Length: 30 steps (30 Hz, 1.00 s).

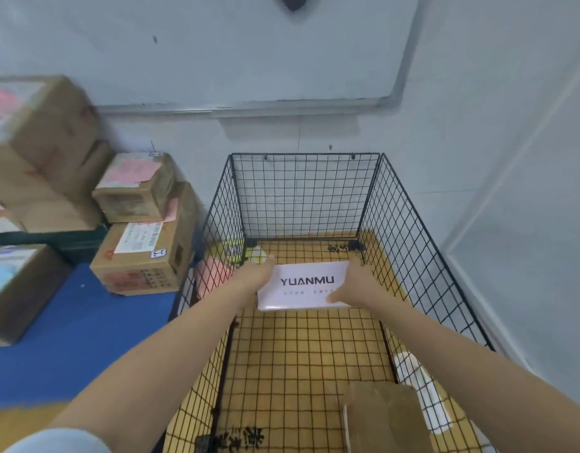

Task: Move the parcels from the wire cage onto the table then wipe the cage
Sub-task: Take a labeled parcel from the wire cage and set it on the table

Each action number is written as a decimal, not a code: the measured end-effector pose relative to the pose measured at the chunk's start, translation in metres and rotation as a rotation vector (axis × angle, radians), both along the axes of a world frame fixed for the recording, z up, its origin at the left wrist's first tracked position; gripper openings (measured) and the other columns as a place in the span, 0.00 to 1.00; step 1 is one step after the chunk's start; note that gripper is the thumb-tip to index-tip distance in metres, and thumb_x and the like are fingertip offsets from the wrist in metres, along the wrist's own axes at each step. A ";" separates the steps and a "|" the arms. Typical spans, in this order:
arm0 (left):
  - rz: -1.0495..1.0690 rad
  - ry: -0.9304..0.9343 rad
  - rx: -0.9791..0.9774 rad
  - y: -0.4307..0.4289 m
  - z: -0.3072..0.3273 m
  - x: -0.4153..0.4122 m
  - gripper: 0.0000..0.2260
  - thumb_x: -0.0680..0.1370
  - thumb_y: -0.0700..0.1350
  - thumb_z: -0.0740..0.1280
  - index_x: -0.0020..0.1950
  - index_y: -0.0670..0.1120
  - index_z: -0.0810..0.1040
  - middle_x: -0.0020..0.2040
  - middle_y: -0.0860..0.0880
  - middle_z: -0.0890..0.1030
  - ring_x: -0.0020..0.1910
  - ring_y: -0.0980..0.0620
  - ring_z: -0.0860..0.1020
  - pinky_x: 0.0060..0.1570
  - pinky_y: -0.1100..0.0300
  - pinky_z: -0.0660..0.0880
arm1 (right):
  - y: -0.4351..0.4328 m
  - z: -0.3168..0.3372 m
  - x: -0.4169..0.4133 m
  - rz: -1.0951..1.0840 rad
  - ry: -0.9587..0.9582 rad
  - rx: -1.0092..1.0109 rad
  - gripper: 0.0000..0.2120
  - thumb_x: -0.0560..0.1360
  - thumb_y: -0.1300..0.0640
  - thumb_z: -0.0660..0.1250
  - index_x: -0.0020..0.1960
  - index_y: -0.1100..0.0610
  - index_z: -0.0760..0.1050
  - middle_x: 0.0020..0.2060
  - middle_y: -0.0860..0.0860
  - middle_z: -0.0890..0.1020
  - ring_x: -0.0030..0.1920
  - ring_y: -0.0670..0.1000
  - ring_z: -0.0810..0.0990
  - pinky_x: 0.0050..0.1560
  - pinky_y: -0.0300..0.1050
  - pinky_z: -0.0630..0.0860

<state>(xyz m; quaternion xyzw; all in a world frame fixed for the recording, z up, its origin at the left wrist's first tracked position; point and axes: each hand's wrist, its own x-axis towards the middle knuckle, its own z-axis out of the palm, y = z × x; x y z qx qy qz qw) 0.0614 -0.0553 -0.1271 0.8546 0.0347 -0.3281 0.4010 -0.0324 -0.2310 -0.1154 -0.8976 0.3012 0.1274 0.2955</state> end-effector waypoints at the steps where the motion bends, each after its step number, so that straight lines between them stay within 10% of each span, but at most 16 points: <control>1: 0.034 0.003 -0.039 -0.001 0.000 0.003 0.32 0.78 0.65 0.51 0.69 0.41 0.67 0.60 0.41 0.77 0.60 0.41 0.75 0.60 0.45 0.72 | -0.001 -0.001 0.002 -0.042 -0.047 0.032 0.50 0.67 0.56 0.77 0.76 0.61 0.46 0.69 0.62 0.62 0.62 0.59 0.73 0.59 0.48 0.76; 11: 0.282 -0.035 -0.226 -0.003 0.010 0.014 0.23 0.77 0.41 0.67 0.69 0.39 0.62 0.64 0.41 0.72 0.62 0.39 0.72 0.53 0.39 0.77 | -0.005 -0.003 0.009 -0.210 -0.403 0.139 0.29 0.71 0.48 0.73 0.59 0.59 0.59 0.59 0.58 0.69 0.54 0.56 0.76 0.52 0.55 0.78; 20: 0.297 -0.016 -0.307 -0.007 0.006 0.012 0.20 0.78 0.33 0.60 0.67 0.47 0.64 0.61 0.44 0.74 0.59 0.40 0.74 0.53 0.44 0.77 | 0.001 0.011 0.005 -0.188 -0.308 0.094 0.40 0.69 0.50 0.76 0.69 0.65 0.57 0.71 0.60 0.55 0.62 0.56 0.70 0.49 0.42 0.68; 30: 0.341 -0.106 -0.457 -0.004 0.015 0.007 0.23 0.78 0.37 0.63 0.67 0.56 0.61 0.61 0.43 0.74 0.53 0.39 0.78 0.44 0.43 0.81 | 0.009 0.007 0.004 -0.095 -0.316 0.185 0.58 0.62 0.51 0.80 0.77 0.53 0.44 0.73 0.57 0.58 0.70 0.57 0.65 0.67 0.55 0.66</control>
